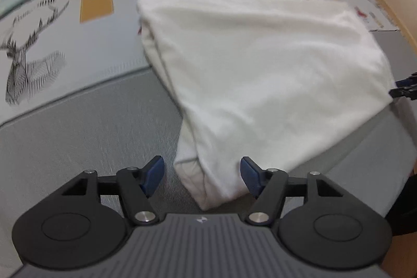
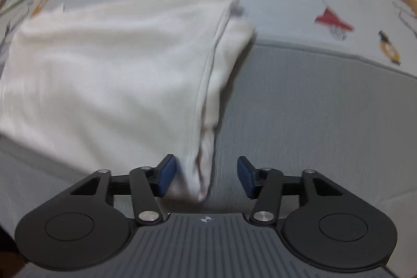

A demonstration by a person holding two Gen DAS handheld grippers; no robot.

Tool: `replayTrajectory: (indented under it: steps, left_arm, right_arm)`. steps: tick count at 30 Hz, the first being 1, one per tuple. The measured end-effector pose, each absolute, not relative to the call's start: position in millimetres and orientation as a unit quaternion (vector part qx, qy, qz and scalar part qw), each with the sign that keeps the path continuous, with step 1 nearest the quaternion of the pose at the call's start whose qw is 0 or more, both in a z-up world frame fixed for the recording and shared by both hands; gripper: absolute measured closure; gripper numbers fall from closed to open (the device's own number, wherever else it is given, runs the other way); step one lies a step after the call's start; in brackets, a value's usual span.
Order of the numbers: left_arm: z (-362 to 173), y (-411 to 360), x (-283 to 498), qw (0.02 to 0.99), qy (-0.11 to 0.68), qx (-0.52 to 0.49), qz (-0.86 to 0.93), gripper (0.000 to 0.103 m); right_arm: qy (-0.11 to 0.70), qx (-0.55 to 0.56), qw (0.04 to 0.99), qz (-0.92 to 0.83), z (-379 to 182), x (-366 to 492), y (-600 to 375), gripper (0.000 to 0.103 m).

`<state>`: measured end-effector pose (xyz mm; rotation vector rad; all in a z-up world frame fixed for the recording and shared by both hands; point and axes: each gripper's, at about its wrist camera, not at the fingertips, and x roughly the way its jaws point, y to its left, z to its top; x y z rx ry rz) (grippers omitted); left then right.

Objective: Fold small clothes

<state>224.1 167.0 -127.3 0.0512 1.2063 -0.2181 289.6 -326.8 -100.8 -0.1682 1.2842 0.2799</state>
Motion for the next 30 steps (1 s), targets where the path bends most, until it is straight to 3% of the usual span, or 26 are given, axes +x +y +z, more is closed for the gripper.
replayTrajectory:
  steps: [3, 4, 5, 6, 8, 10, 21, 24, 26, 30]
  left_arm:
    - [-139.0, 170.8, 225.4, 0.804, 0.585, 0.014, -0.102, 0.042]
    - [-138.7, 169.7, 224.5, 0.807, 0.581, 0.021, -0.106, 0.053]
    - [-140.6, 170.6, 225.1, 0.808, 0.578, 0.021, -0.114, 0.071]
    - [-138.9, 171.6, 225.6, 0.807, 0.578, 0.013, -0.120, 0.078]
    - [-135.1, 174.4, 226.0, 0.807, 0.578, 0.005, -0.120, 0.089]
    - [-130.6, 173.8, 222.0, 0.808, 0.575, 0.011, -0.132, 0.093]
    - [-127.0, 185.0, 213.6, 0.783, 0.605, 0.014, -0.143, 0.094]
    - [-120.2, 182.4, 215.7, 0.786, 0.602, 0.020, -0.139, 0.083]
    - [-109.9, 180.1, 216.6, 0.802, 0.583, 0.036, -0.126, 0.068]
    - [-91.1, 180.2, 217.9, 0.835, 0.537, 0.021, -0.120, 0.068]
  right_arm:
    - [0.597, -0.093, 0.785, 0.138, -107.1, 286.4, -322.6, 0.048]
    - [0.597, -0.092, 0.785, 0.137, -107.1, 287.4, -322.8, 0.049]
    - [0.596, -0.088, 0.786, 0.137, -107.2, 288.9, -323.0, 0.050]
    - [0.595, -0.083, 0.787, 0.140, -106.3, 289.1, -323.1, 0.054]
    - [0.593, -0.068, 0.788, 0.154, -104.1, 291.8, -322.6, 0.085]
    - [0.592, -0.065, 0.788, 0.158, -102.0, 294.4, -320.1, 0.092]
    - [0.612, -0.070, 0.766, 0.183, -104.6, 291.5, -312.1, 0.094]
    - [0.614, -0.056, 0.769, 0.171, -102.7, 292.2, -318.6, 0.095]
    - [0.614, -0.048, 0.771, 0.163, -100.7, 292.7, -323.6, 0.095]
    - [0.605, -0.052, 0.779, 0.158, -94.1, 289.2, -322.3, 0.094]
